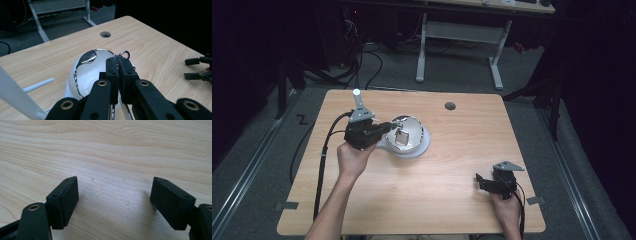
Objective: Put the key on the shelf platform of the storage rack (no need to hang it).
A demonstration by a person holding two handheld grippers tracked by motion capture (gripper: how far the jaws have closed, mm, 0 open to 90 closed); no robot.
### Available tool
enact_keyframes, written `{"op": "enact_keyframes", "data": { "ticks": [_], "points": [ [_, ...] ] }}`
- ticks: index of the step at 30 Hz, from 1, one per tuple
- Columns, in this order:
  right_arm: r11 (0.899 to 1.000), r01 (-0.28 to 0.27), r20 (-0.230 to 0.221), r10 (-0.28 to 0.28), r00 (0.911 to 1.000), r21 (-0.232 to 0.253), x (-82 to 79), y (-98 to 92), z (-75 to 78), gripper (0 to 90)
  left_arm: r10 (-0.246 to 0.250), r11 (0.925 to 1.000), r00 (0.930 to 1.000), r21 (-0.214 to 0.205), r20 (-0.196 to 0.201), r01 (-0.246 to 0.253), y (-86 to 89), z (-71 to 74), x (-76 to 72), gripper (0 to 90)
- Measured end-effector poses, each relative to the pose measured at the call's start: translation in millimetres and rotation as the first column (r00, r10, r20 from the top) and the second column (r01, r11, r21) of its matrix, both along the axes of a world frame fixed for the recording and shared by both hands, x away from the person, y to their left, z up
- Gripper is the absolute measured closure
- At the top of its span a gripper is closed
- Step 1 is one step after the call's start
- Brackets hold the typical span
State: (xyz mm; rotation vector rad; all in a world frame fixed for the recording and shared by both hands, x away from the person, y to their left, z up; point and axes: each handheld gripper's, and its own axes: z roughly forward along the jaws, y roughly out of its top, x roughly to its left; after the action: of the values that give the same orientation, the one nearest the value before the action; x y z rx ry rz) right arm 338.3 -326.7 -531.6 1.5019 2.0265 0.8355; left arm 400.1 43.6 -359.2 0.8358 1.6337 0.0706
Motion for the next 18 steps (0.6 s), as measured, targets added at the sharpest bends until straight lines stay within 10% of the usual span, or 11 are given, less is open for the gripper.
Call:
{"op": "enact_keyframes", "data": {
  "ticks": [18],
  "points": [
    [1.0, 0.0, 0.0, 0.0, 1.0, 0.0, 0.0, 0.0, 0.0, 23.1, 0.029, 0.999, 0.999, 0.036, -0.035, -0.028, -17.1, -21.7, 19.4, 87.1]
  ]
}}
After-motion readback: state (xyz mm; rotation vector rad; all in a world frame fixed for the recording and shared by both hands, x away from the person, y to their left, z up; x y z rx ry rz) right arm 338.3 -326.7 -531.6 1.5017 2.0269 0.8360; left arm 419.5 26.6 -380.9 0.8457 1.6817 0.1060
